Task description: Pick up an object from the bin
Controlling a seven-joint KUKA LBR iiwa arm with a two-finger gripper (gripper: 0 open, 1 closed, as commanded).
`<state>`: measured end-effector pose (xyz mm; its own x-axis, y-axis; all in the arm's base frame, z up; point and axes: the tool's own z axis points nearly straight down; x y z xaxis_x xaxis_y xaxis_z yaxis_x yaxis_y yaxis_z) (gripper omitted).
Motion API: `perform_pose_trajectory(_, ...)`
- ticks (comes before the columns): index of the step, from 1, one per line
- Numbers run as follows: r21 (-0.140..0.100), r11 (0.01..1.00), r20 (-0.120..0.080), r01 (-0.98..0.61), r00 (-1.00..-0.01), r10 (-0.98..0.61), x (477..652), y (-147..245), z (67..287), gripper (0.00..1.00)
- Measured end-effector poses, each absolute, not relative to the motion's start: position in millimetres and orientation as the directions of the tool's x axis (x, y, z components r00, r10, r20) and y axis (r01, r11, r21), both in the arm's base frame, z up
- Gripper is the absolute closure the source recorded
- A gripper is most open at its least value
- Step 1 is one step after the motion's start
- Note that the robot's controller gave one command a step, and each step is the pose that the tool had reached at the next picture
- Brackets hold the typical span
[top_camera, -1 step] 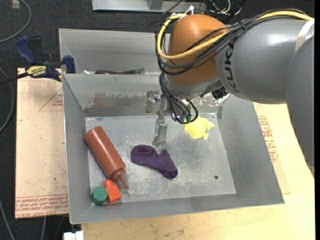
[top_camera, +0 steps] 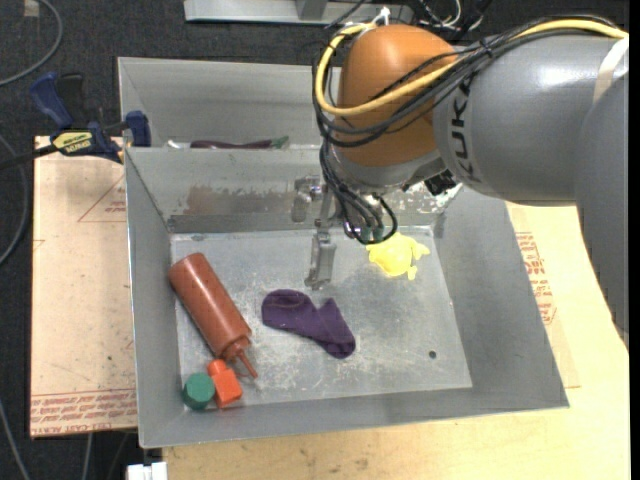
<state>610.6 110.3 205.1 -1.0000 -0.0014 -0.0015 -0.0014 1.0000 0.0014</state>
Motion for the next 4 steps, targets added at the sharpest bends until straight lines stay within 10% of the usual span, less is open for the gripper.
perform_pose_trajectory(3, 0.000, 1.000, -0.002, 0.031, -1.000, 0.031, 575.3, 50, 104, 0.00)
perform_pose_trajectory(4, 0.005, 0.953, -0.004, -0.302, -0.953, -0.302, 571.8, 107, 72, 1.00)
